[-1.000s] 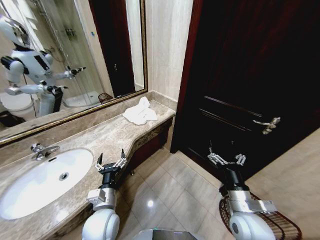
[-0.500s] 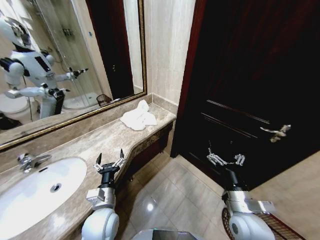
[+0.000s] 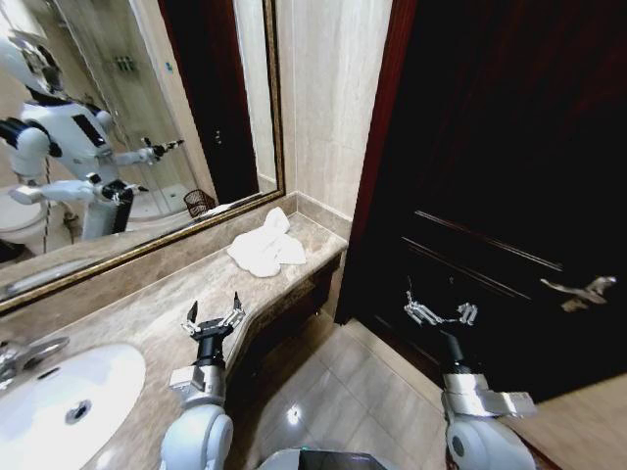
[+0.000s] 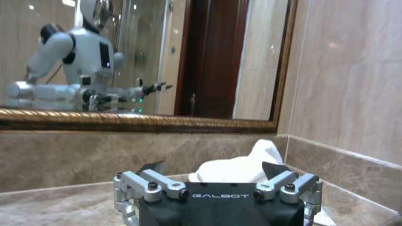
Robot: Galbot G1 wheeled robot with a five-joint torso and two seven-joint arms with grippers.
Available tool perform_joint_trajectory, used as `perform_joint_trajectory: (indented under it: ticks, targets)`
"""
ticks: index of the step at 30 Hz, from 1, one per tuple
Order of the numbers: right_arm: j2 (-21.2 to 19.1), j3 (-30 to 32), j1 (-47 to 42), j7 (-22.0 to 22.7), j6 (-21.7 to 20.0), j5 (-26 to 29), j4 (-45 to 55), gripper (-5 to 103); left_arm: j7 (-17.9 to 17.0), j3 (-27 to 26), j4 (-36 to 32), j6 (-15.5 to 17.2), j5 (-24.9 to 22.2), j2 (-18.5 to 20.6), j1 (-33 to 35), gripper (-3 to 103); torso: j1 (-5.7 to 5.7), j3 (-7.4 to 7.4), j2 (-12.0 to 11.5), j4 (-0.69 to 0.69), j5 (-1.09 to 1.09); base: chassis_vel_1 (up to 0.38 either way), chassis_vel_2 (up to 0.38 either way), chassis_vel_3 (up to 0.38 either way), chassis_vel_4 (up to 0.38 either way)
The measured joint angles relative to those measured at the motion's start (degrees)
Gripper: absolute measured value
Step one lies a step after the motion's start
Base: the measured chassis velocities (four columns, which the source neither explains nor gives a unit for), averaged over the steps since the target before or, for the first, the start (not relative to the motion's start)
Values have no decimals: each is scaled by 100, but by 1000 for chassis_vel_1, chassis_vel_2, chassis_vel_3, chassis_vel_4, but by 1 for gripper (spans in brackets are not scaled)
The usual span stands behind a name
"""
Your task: Discard the used towel into the hamper.
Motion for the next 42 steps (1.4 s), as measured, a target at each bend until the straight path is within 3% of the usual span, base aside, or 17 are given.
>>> perform_joint_trajectory:
  ticks: [2, 5, 19, 24, 27, 33, 34, 38, 42]
  targets:
    - [4, -21, 27, 68, 232, -387, -120, 100, -97, -28, 261, 172, -114, 0, -261, 100, 3, 1, -1, 0, -3, -135, 109, 110, -106]
    - [-16, -72, -25, 44, 298, -508, -178, 100, -154, -84, 559, 296, -199, 0, -585, 100, 2, 0, -1, -2, -2, -62, 81, 41, -8]
    - [-99, -158, -107, 268, 126, -863, -215, 100, -397, 28, 2376, 540, -863, 688, -2516, 100, -3, -1, 1, 0, -3, 10, -6, -18, 4]
    - [-99, -128, -190, 307, 110, -946, -165, 100, -496, 213, 3146, 933, -1478, 856, -3562, 100, -1, 0, 0, -2, -2, 0, 0, 0, 0]
    - [-124, -86, -224, 351, 99, -948, -139, 100, -558, 276, 3439, 1042, -1616, 864, -3942, 100, -1, 0, 0, -1, -3, 0, 0, 0, 0]
    - [-153, -34, -248, 393, 93, -941, -107, 100, -701, 394, 3946, 1446, -1651, 834, -4518, 100, -1, 0, 0, -1, -3, 0, 0, 0, 0]
    - [-153, -31, -251, 406, 92, -938, -103, 100, -773, 465, 4189, 1696, -1651, 849, -4768, 100, -1, 0, 0, -1, -2, 0, 0, 0, 0]
    - [-151, -40, -248, 414, 92, -935, -103, 100, -830, 624, 4472, 2049, -1744, 966, -5045, 100, -2, 0, 0, -1, -2, 0, 0, 0, 0]
    - [-147, -42, -240, 425, 95, -927, -103, 100, -822, 700, 4620, 2242, -1860, 1043, -5172, 102, -2, 0, 0, 0, -2, 0, 0, 0, 0]
